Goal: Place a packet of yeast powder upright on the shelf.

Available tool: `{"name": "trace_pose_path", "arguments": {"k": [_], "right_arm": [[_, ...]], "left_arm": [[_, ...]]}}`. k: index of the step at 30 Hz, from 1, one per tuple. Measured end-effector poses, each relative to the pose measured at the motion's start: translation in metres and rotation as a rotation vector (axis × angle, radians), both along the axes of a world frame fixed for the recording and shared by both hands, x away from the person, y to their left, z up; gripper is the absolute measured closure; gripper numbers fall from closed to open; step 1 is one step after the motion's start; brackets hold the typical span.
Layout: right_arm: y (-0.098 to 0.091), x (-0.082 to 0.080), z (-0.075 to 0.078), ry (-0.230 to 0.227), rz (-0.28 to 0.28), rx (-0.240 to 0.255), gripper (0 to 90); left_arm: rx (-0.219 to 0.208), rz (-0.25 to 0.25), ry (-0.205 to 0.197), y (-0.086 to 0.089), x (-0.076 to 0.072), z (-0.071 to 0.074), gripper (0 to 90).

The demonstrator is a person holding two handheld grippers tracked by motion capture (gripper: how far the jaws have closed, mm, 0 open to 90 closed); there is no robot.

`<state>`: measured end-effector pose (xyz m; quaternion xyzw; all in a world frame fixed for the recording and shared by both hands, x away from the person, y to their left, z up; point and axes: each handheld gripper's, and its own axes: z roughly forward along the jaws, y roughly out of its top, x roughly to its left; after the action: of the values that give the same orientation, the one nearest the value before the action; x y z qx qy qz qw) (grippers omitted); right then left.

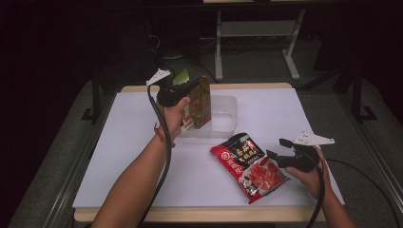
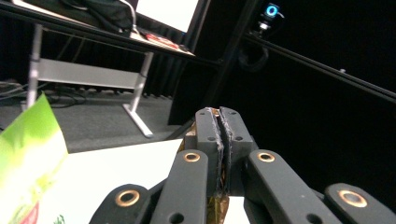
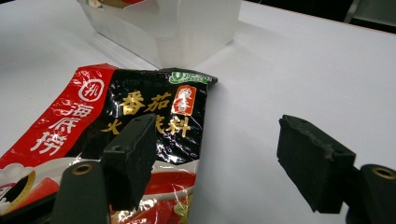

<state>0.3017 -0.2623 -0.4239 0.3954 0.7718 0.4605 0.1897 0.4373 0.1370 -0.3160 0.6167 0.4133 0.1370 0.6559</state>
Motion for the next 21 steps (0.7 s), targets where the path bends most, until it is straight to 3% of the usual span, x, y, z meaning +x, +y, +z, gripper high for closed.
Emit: {"name": "trace_pose_path", "arguments": {"k": [6, 8, 17, 21], "right_arm": [[0.001, 0.0, -0.001, 0.005, 0.004, -0.003, 27.9], [0.001, 0.0, -0.001, 0.006, 0.005, -0.005, 27.9], [0.001, 0.0, -0.001, 0.006, 0.009, -0.009, 27.9], [0.001, 0.001, -0.002, 0.006, 0.01, -0.013, 27.9]], "left_arm": [[-0.019, 0.051, 0.01, -0.003, 0.01, -0.005, 87.5], [-0.006, 0.054, 0.012, -0.006, 0.011, -0.007, 87.5], [0.01, 0.026, 0.052, -0.014, 0.012, -0.037, 87.1], [0.019, 0.016, 0.04, -0.011, 0.01, -0.038, 86.8]]}}
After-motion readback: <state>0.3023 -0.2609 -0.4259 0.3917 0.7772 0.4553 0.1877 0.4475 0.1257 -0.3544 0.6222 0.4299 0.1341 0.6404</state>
